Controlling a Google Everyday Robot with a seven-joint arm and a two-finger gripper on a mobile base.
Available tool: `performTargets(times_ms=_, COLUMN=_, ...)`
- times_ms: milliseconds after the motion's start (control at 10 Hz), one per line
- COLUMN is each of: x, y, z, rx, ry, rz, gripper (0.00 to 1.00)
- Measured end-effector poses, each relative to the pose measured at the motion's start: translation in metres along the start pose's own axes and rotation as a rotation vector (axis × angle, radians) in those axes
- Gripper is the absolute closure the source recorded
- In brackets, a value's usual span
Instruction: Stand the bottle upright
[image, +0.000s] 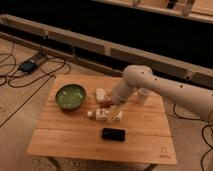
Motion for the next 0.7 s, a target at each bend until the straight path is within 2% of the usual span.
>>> performTargets(times_ms=100, x=0.000, y=0.005, z=0.008, rx=-0.016, ry=0.025, rz=-0.001, gripper=0.20)
performTargets(times_ms=300, x=0.005, y=0.010, z=0.020, rx=-0.036, ry=0.040, rz=0.005, gripper=0.20)
performTargets(times_ms=400, x=0.007, y=0.011, z=0.032, rx=-0.053, ry=0.051, rz=0.008, gripper=0.20)
performTargets(times_ms=700, x=-0.010, y=0.007, z=0.051, rx=-0.074, ry=0.075, rz=0.004, gripper=0.20)
